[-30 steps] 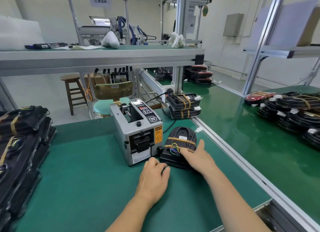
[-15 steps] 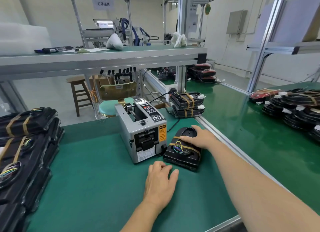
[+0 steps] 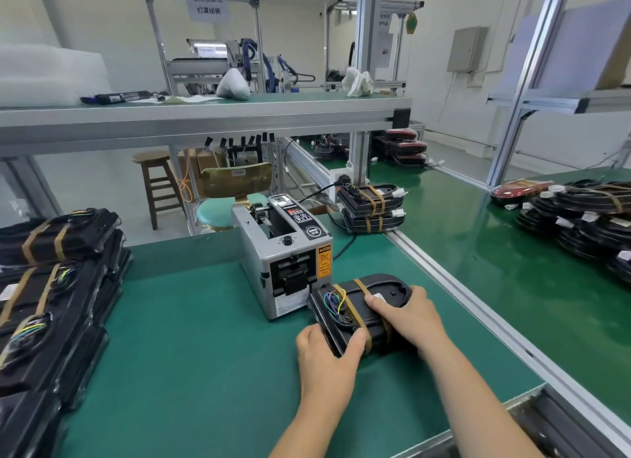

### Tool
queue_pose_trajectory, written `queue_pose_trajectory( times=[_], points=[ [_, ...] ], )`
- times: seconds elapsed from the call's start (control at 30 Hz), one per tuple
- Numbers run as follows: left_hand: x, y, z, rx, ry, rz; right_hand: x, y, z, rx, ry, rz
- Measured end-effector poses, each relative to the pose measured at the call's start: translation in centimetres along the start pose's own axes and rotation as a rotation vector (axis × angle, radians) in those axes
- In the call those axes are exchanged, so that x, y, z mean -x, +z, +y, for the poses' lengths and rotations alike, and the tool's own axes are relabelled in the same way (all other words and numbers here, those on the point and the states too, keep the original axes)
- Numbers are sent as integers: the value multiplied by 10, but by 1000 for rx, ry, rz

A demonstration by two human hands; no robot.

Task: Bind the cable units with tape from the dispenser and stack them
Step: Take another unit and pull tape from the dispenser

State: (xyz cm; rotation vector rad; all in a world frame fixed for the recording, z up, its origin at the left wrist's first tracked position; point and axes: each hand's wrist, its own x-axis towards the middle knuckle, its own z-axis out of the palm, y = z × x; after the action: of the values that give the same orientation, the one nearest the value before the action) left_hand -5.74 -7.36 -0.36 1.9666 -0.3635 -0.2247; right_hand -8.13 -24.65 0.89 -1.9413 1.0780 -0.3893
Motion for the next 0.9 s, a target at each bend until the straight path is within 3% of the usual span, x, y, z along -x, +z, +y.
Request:
queue_pose_trajectory(
  times=[0.17,0.27,0.4,0.67,0.9],
  points=[
    [15,-14,11,380,-64,136,34,22,-12,-250,-62,-4],
    [16,-34,25,357,5,335,53,36,-22,-367,-45,-71],
    [13,-64,41,216,199,445,75,58,-37,-462,-21,-166],
    [3,-122,59,-105,454,375,99,93,-63,-454,-69,-440],
    [-9,-162,46,-201,455,286,108,114,-73,-498,-300,-440]
  ],
)
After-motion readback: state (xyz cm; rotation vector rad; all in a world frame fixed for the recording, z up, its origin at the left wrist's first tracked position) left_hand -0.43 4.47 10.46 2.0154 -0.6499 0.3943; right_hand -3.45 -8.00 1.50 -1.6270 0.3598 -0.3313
